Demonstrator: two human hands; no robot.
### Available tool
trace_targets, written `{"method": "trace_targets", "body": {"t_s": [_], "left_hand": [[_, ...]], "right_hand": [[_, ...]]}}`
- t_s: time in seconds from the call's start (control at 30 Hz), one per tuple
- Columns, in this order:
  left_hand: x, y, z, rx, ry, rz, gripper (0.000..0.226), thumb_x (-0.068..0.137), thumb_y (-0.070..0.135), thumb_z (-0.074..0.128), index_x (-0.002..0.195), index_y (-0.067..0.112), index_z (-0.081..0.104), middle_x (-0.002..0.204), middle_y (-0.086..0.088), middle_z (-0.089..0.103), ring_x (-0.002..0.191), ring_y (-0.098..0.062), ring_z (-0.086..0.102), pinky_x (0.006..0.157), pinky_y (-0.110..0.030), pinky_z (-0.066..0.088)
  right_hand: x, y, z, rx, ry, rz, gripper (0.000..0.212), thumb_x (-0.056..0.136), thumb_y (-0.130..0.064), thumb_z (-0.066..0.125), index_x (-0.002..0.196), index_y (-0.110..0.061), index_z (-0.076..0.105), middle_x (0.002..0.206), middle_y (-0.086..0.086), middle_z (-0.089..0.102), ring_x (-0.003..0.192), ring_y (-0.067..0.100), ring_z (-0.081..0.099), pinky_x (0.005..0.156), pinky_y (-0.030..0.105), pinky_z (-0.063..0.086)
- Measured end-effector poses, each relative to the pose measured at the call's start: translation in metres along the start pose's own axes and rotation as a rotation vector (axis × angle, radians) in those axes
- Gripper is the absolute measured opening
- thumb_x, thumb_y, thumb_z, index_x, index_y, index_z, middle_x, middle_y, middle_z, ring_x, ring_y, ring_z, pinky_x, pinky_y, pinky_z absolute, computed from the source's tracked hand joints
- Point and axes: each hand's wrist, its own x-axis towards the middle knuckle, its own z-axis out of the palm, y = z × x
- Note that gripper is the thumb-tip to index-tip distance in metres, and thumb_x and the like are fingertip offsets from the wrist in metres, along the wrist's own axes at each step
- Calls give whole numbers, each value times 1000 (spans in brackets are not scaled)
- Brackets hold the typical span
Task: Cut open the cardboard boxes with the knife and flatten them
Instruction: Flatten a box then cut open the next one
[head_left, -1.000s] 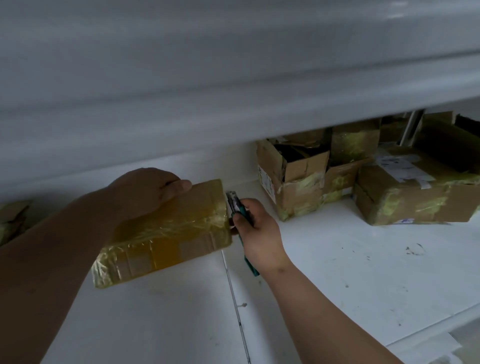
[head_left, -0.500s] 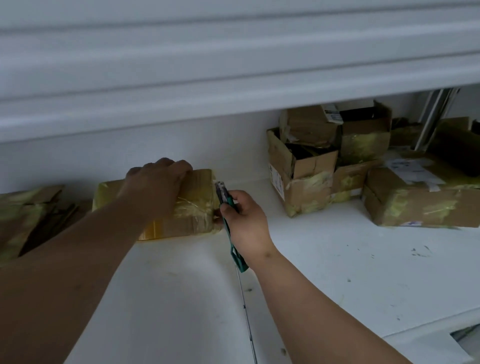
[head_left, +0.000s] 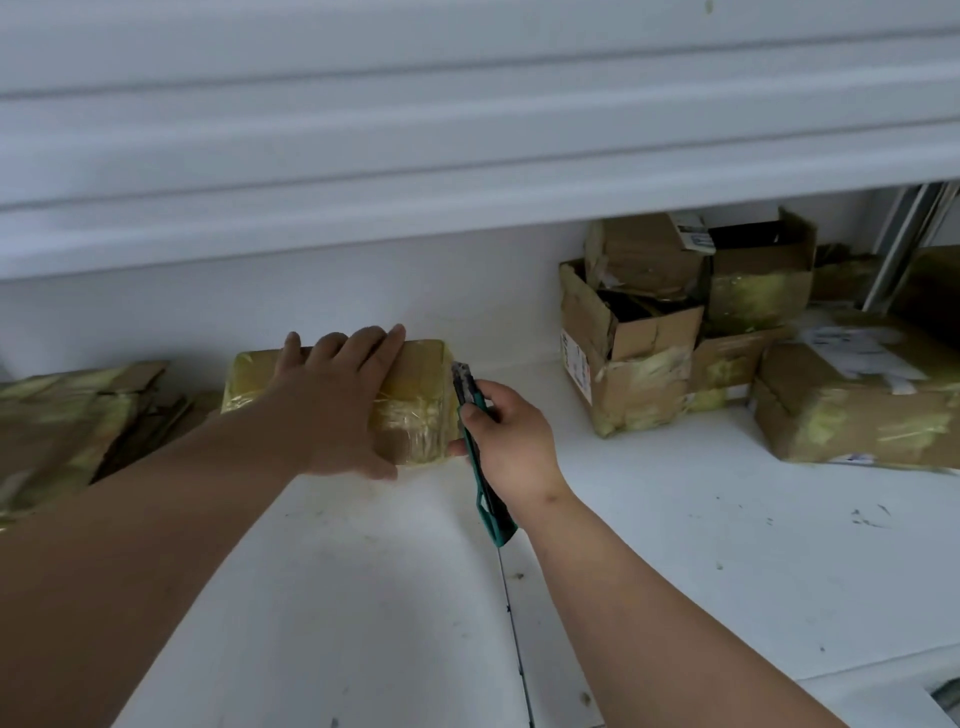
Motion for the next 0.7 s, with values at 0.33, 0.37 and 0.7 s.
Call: {"method": "trace_targets", "body": {"t_s": [0.33,0.37,0.7], "left_hand": [[1,-5,1,-27,14,33,135,58,84,61,152,26,-18,159,7,5,144,-22,17,119,-56,12],[1,-5,0,-32,12,36,135,58,84,60,152,26,-17,159,7,5,144,-22,17,119,-56,12],[3,-8,-3,-83,18,38,134,56,84,62,153,29,-13,159,9,8,144,-20,19,119,-55,13]], "right_hand": [[7,-6,2,-60,22,10,36,101,-12,49,133,-22,60,90,-8,63,53,5,65,58,14,51],[8,-6,1,-53,26,10,36,101,-13,49,134,-23,60,91,-8,63,52,5,63,59,15,53],[11,-9,2,-146,80,-35,35,99,-13,47,127,-26,64,87,-2,69,77,22,71,57,16,47]]}}
